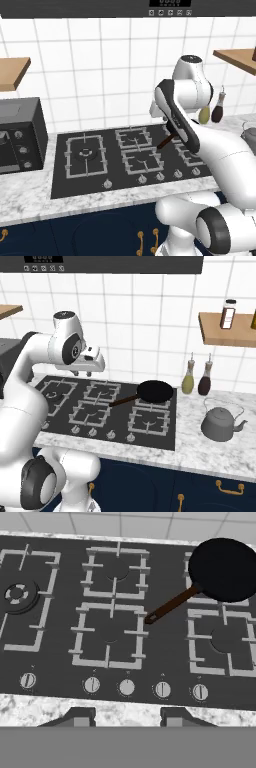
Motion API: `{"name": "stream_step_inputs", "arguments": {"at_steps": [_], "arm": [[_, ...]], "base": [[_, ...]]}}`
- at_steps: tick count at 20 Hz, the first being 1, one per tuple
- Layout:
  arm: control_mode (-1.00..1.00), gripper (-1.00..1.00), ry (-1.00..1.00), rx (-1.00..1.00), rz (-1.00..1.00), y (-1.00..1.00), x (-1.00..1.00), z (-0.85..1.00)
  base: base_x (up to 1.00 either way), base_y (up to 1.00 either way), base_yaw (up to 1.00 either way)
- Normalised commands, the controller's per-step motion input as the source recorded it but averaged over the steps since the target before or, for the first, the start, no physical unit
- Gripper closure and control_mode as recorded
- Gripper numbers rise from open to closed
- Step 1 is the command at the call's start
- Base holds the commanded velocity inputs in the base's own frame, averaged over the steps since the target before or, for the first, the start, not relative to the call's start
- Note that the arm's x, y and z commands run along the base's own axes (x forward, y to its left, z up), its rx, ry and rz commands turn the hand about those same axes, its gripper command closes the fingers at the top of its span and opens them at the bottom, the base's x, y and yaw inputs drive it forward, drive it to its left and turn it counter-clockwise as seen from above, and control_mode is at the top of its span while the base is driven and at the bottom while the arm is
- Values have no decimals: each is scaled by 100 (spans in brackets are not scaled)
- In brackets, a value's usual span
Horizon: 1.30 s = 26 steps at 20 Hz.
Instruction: Pick the kettle from the counter and place it on a stove burner. Then turn the burner on.
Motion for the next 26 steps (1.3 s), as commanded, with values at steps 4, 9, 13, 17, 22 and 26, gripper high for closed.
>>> {"name": "stream_step_inputs", "arguments": {"at_steps": [4,9,13,17,22,26], "arm": [[-100,-100,0,0,0,0,0,0],[-100,-100,-3,0,-19,-80,-55,0],[-100,-100,-7,0,-33,-100,-74,0],[-100,-100,-5,0,-34,-100,-48,0],[-100,-100,-1,0,-34,-100,-13,-2],[-100,-100,-6,0,-23,-100,0,-7]], "base": [[0,0,0],[0,0,0],[0,0,0],[0,0,0],[0,0,0],[0,0,0]]}}
